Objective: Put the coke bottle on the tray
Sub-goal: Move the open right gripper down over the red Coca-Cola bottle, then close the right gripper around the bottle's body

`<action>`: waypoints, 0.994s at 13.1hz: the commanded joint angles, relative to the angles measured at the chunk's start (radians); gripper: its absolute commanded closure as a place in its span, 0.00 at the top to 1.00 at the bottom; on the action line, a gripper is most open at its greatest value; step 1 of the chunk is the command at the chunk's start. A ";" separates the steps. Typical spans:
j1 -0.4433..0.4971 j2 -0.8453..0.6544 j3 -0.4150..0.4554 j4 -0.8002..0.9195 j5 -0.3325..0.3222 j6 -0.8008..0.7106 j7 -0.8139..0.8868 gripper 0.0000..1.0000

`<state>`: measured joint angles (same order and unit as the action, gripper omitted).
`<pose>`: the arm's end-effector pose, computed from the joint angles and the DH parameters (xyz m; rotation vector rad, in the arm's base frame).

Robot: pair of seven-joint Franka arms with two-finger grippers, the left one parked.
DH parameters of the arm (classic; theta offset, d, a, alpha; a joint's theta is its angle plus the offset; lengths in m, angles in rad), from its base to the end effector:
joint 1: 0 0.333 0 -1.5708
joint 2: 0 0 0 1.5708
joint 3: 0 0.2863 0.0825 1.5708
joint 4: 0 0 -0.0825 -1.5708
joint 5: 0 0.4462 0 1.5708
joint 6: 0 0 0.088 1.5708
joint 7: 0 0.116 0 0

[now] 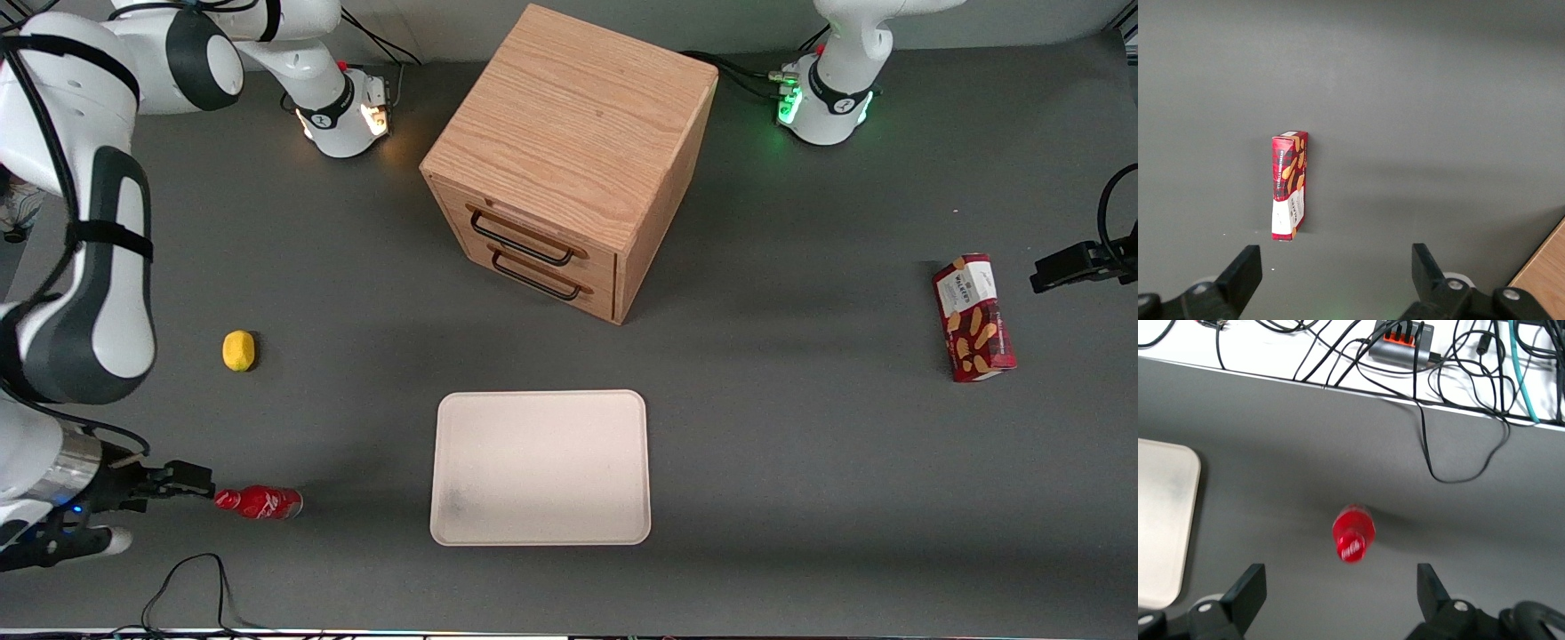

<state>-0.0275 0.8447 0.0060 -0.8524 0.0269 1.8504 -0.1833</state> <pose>0.8264 -0.0173 0.3859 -3.1080 -0.2398 -0.2431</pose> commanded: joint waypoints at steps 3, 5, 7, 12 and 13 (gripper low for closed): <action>0.012 0.031 -0.003 -0.056 0.016 0.093 -0.019 1.00; 0.012 0.042 -0.003 -0.085 0.015 0.095 -0.019 1.00; 0.012 0.043 -0.003 -0.118 0.015 0.121 -0.019 1.00; 0.011 0.043 -0.004 -0.154 0.015 0.139 -0.036 1.00; 0.012 0.043 -0.004 -0.157 0.013 0.139 -0.038 1.00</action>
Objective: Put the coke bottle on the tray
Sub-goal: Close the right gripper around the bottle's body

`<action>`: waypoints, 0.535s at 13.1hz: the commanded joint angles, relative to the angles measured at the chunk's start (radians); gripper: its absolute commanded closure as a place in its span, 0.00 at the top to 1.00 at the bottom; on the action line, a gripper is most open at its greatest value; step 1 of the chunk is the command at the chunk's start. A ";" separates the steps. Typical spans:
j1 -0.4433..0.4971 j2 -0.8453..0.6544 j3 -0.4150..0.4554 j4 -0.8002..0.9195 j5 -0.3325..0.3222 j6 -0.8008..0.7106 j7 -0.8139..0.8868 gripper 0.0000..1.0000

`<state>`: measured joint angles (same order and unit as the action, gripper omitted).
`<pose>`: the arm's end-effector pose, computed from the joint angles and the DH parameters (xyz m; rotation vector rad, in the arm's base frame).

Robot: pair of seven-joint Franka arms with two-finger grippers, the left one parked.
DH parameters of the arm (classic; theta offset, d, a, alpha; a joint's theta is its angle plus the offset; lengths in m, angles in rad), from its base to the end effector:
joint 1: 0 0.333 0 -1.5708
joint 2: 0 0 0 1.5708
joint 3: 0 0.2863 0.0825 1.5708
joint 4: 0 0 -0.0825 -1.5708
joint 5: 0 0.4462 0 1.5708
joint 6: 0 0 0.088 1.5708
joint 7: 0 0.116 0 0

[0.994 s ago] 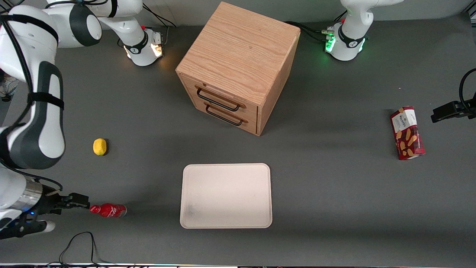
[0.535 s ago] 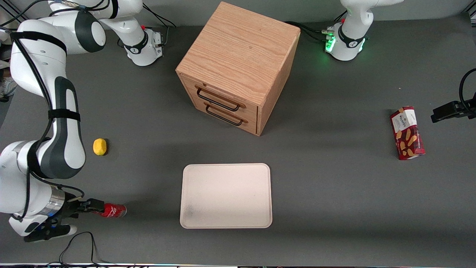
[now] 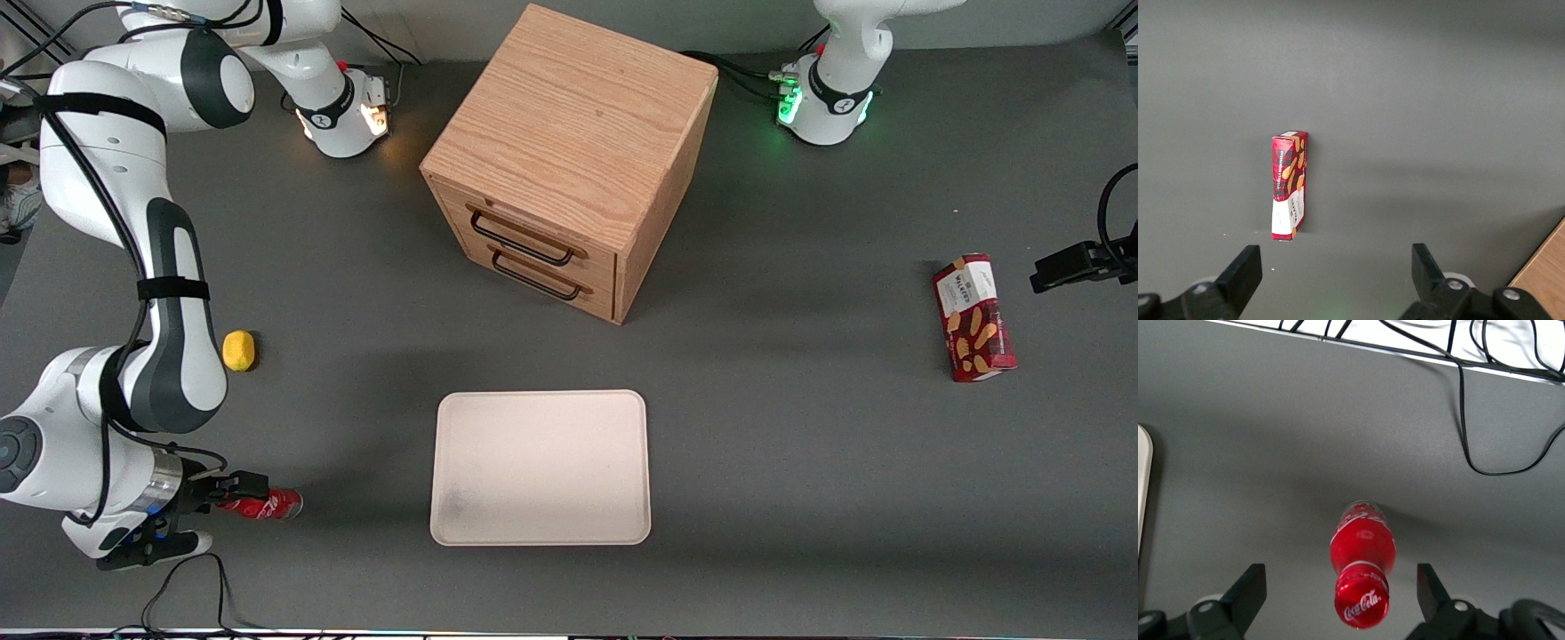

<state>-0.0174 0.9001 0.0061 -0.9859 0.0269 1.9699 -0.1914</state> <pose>0.8227 -0.0090 0.2782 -3.1064 -0.2618 -0.1349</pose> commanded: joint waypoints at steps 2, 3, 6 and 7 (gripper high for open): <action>0.002 -0.012 -0.006 -0.025 0.004 0.020 -0.030 0.93; 0.002 -0.012 -0.006 -0.023 0.001 0.020 -0.028 0.78; 0.004 -0.015 -0.008 -0.023 -0.004 0.020 -0.028 0.39; 0.004 -0.018 -0.008 -0.023 -0.019 0.018 -0.028 0.27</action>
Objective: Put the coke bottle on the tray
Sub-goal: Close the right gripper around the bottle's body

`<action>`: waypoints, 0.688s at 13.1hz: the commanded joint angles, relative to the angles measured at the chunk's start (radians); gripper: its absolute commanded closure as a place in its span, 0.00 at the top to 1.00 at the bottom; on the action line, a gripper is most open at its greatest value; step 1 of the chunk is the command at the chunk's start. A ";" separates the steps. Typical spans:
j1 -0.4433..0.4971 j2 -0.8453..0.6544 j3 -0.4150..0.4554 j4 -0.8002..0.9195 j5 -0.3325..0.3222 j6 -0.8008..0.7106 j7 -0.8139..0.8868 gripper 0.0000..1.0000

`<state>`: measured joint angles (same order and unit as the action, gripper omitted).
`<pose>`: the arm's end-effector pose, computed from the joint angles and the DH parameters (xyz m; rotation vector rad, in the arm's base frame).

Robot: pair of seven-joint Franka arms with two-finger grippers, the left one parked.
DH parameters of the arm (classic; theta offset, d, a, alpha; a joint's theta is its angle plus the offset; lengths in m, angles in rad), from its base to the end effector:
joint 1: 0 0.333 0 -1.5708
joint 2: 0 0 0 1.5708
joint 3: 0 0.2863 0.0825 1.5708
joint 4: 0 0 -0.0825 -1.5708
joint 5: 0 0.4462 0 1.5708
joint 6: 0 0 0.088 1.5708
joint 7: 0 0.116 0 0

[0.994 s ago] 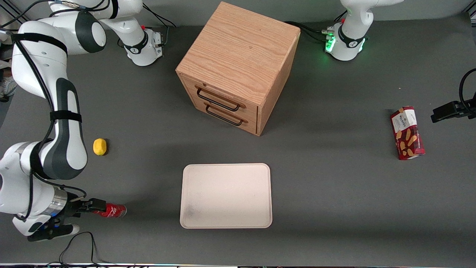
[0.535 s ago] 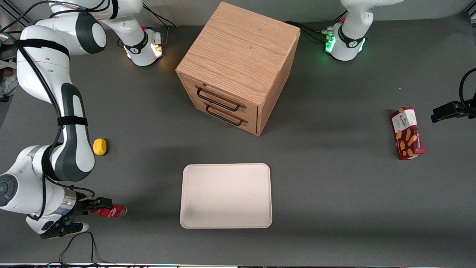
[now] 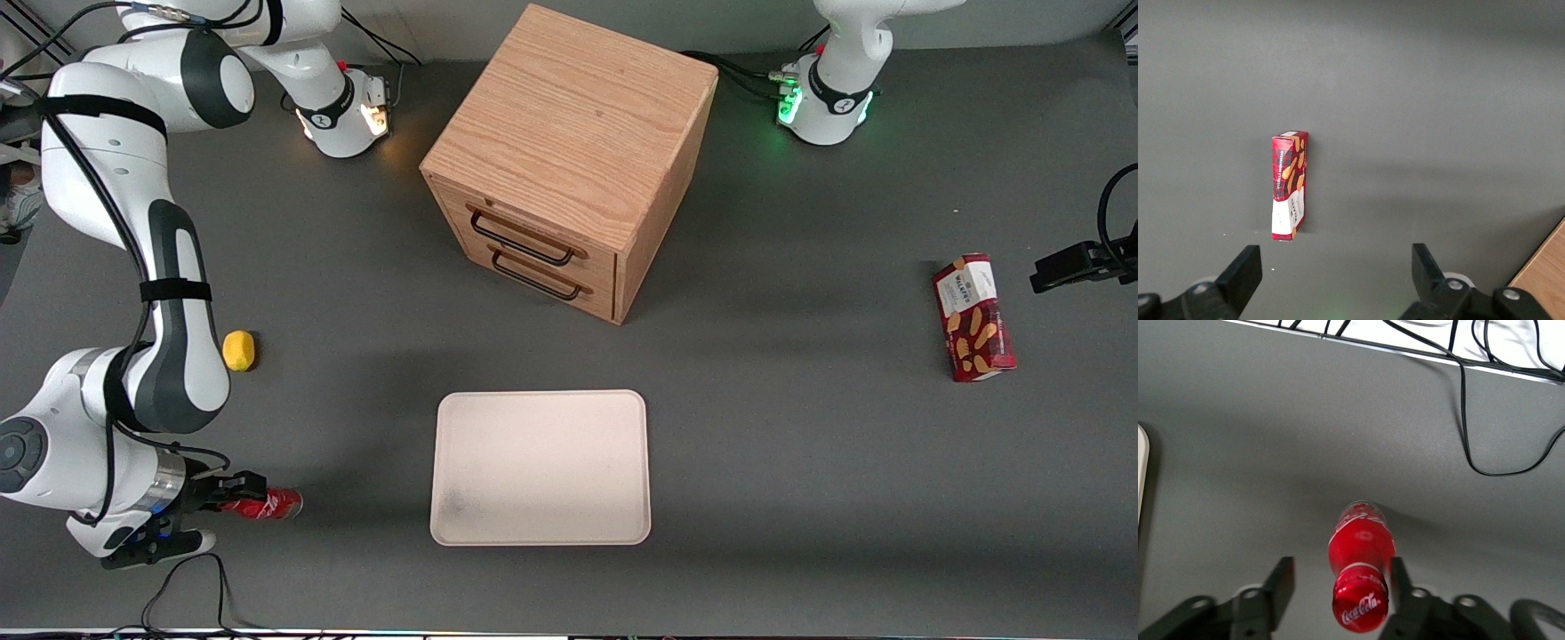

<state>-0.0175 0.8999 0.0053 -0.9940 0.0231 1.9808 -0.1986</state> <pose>0.8225 -0.0098 0.2750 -3.1101 -0.2743 -0.1392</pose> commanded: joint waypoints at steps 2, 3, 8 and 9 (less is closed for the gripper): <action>0.004 -0.019 -0.005 -0.015 -0.046 0.006 -0.022 0.03; 0.005 -0.021 -0.005 -0.014 -0.046 0.004 -0.021 0.00; 0.005 -0.076 -0.002 0.003 -0.048 -0.095 -0.035 0.00; 0.005 -0.110 -0.002 0.003 -0.048 -0.140 -0.035 0.00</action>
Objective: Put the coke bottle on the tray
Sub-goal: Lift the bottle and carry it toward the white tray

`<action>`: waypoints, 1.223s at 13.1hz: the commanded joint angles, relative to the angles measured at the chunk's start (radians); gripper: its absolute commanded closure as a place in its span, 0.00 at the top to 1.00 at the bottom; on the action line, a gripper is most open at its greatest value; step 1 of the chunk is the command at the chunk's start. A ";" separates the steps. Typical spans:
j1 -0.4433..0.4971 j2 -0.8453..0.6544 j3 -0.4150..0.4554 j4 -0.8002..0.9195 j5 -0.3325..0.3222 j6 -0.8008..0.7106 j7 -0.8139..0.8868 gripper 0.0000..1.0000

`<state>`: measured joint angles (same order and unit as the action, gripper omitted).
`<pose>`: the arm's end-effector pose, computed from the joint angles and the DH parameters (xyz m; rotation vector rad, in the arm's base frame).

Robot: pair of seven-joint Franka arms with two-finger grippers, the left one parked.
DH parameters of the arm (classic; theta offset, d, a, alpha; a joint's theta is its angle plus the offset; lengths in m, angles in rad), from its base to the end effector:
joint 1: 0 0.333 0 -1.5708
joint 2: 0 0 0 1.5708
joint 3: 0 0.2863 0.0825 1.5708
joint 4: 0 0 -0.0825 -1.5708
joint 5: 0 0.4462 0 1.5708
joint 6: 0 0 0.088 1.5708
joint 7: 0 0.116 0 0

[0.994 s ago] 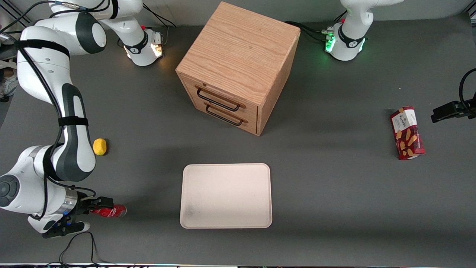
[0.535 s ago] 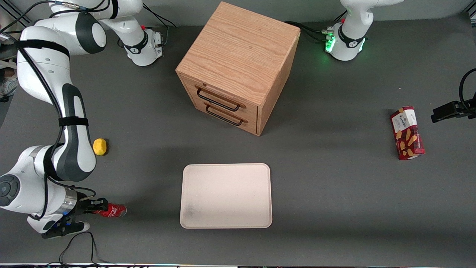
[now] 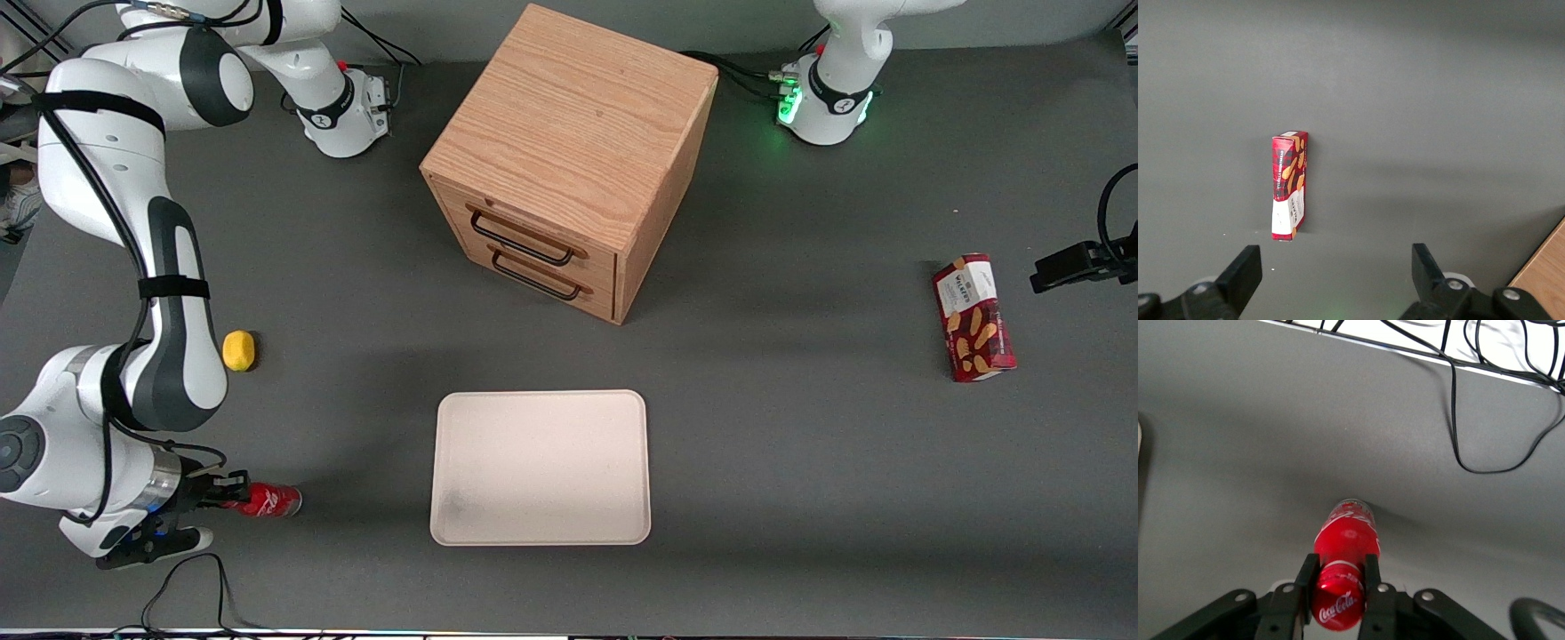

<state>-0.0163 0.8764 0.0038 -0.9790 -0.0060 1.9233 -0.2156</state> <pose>0.8198 -0.0117 0.2970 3.1131 0.3179 0.1051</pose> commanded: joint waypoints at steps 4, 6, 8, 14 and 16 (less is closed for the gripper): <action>0.001 -0.227 -0.004 -0.012 -0.019 -0.257 -0.031 0.00; 0.001 -0.307 -0.005 -0.007 -0.020 -0.360 -0.031 0.00; 0.001 -0.370 -0.008 0.031 -0.019 -0.485 -0.033 0.00; 0.034 -0.412 0.001 0.072 -0.017 -0.569 -0.025 0.00; 0.100 -0.392 -0.001 0.106 -0.015 -0.528 -0.018 0.00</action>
<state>0.0189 0.4637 0.0071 -0.9268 -0.0087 1.3697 -0.2295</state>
